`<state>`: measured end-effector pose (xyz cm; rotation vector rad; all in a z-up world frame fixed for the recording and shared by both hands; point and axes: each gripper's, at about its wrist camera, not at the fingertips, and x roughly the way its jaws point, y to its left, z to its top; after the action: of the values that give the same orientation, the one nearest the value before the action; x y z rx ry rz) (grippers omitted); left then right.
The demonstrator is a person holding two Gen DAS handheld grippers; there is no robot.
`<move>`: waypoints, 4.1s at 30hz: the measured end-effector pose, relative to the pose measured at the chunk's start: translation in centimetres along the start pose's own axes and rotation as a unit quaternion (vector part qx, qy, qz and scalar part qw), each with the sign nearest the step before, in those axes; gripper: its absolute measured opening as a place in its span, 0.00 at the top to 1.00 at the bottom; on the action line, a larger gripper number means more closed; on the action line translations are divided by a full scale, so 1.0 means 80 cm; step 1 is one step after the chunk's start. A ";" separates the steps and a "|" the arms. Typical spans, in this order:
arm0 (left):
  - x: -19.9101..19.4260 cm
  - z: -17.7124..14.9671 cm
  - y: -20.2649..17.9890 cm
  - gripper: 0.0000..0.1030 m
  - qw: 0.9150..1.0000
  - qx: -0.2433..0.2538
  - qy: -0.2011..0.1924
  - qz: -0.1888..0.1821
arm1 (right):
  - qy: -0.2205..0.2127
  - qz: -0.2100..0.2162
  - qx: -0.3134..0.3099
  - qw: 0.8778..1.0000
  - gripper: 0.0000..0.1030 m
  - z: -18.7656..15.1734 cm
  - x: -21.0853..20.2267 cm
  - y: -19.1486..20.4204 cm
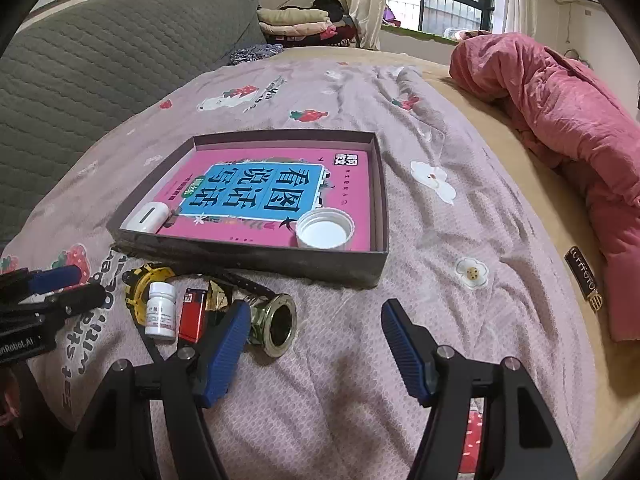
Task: Organize rigid objects
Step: 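Open both tools to release the case and cap, then withdraw, then reach the left tool to the yellow tape measure while the right tool reaches the brass knob, then close the left tool on the tape measure while the right tool grasps the brass knob, then lift the tape measure into the tray while the right tool carries the knob into the tray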
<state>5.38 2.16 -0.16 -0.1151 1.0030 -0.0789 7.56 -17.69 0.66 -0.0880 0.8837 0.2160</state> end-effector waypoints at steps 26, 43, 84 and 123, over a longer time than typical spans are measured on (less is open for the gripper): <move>0.059 0.015 -0.027 0.78 0.999 0.006 0.040 0.011 | 0.030 0.008 0.004 0.999 0.35 -0.011 0.025 0.009; 0.076 0.026 -0.033 0.80 0.999 0.011 0.044 0.019 | 0.045 0.025 0.009 0.999 0.35 -0.004 0.061 0.031; 0.046 0.009 0.012 0.84 0.997 -0.037 0.029 -0.068 | 0.048 0.116 0.061 0.990 0.69 -0.023 0.047 -0.006; -0.013 0.055 -0.006 0.84 0.996 -0.023 -0.057 -0.065 | -0.026 0.086 0.045 0.995 0.69 0.015 0.007 -0.018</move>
<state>8.51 2.08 3.11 -0.2251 0.8837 -0.1669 9.11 -18.80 0.95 0.0772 0.8482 0.3372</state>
